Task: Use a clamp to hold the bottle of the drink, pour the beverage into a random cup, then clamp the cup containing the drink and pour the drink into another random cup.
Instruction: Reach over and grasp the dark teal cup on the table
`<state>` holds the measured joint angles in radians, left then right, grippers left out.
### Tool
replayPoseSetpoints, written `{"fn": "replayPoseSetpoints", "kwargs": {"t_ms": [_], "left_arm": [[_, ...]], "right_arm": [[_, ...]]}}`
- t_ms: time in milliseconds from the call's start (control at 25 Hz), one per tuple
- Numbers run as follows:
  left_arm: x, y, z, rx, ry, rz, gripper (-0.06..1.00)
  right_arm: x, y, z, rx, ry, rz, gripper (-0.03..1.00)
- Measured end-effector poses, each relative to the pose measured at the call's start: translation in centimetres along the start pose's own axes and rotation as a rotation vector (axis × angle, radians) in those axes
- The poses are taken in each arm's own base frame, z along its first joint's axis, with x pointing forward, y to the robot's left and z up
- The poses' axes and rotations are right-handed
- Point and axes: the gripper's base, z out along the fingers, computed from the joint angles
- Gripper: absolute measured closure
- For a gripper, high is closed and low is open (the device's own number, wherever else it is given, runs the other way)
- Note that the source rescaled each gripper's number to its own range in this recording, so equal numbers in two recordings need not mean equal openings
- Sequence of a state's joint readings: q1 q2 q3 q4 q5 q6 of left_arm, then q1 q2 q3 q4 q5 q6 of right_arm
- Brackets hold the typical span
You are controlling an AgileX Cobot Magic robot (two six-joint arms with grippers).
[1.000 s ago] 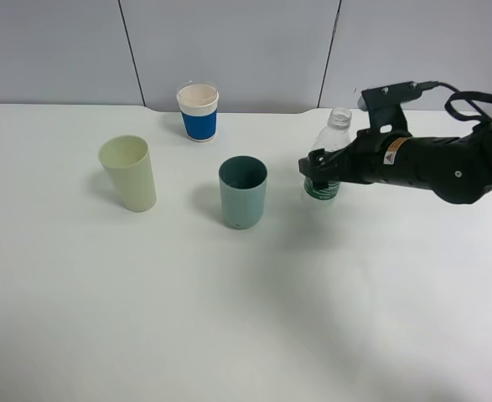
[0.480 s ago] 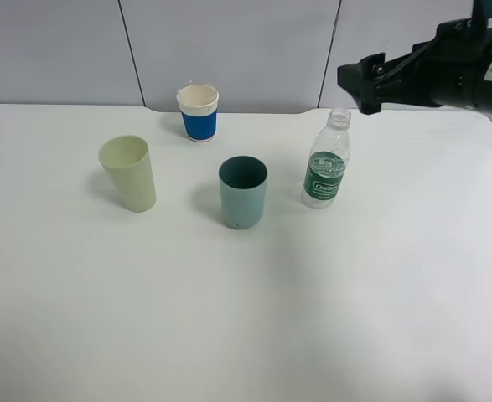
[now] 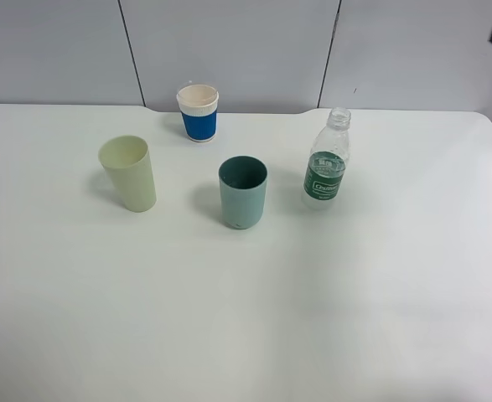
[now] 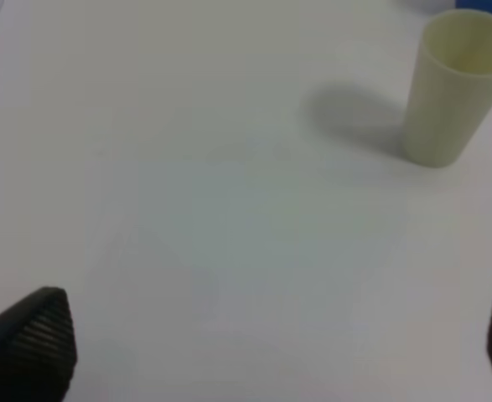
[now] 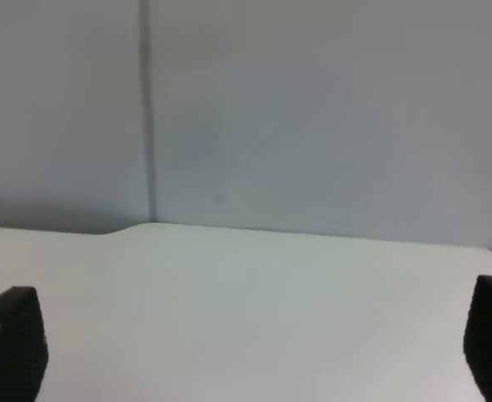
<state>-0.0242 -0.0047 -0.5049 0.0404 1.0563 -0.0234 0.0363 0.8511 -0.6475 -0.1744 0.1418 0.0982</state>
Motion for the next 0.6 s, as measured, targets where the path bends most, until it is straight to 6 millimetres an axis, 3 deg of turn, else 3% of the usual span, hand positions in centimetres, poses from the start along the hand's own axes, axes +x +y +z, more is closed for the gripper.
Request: {"fn": "replayPoseSetpoints", "kwargs": {"t_ms": [120, 320, 600], "left_arm": [[0.0, 0.0, 0.0, 0.000, 0.000, 0.000, -0.06], [0.0, 0.0, 0.0, 0.000, 0.000, 0.000, -0.06], [0.0, 0.0, 0.0, 0.000, 0.000, 0.000, -0.06]], "right_arm": [[-0.2, -1.2, -2.9, 0.076, -0.006, 0.022, -0.03], [0.3, -1.4, -8.2, 0.123, -0.003, 0.038, -0.03], [2.8, -1.2, -14.7, 0.151, 0.023, 0.089, -0.03]]}}
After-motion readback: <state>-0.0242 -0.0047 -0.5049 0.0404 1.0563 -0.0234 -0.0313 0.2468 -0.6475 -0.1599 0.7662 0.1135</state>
